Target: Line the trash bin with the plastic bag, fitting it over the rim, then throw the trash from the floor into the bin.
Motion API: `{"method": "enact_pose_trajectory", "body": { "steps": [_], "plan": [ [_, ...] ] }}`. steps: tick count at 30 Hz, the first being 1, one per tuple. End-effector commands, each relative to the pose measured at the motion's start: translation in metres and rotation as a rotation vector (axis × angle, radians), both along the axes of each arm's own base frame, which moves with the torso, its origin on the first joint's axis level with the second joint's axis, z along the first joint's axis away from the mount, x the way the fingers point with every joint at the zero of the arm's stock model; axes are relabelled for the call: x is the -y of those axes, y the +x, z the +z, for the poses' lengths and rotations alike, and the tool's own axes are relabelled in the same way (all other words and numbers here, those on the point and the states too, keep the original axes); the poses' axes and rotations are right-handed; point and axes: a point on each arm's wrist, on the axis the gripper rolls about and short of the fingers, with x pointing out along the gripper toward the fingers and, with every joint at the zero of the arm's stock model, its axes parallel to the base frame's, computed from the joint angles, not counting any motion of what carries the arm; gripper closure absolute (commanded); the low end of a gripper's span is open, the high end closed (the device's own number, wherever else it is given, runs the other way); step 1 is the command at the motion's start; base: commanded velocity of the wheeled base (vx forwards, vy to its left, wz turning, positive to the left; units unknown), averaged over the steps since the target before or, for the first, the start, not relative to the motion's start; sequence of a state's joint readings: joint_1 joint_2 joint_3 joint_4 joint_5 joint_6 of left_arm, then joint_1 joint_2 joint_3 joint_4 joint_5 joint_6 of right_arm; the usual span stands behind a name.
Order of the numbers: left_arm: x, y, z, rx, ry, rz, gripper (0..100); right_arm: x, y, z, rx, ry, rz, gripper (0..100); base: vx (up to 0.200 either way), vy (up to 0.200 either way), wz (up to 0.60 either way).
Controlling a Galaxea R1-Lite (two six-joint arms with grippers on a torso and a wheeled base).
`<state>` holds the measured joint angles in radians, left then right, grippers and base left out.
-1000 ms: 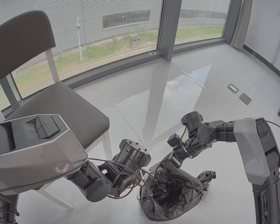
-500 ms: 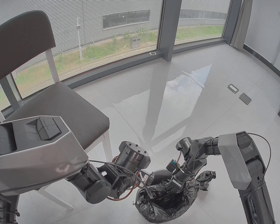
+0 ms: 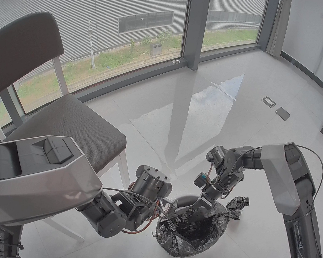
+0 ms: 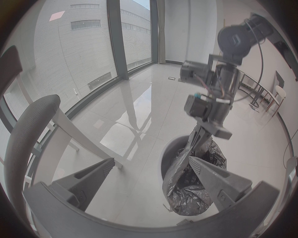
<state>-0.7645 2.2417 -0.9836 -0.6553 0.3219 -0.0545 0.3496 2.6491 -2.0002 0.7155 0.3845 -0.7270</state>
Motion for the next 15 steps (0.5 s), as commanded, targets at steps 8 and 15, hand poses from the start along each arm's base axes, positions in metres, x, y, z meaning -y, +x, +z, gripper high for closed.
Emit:
{"method": "enact_pose_trajectory", "body": {
  "steps": [8,15],
  "plan": [
    [-0.003,-0.009,0.008,0.008,0.001,-0.015,0,0.004,0.001,0.108,0.316,0.110,-0.009,100,0.000,0.000,0.00],
    [0.002,-0.014,0.008,0.010,-0.001,-0.033,0,0.004,0.001,0.138,0.462,0.163,-0.009,100,0.000,0.000,0.00]
  ]
}}
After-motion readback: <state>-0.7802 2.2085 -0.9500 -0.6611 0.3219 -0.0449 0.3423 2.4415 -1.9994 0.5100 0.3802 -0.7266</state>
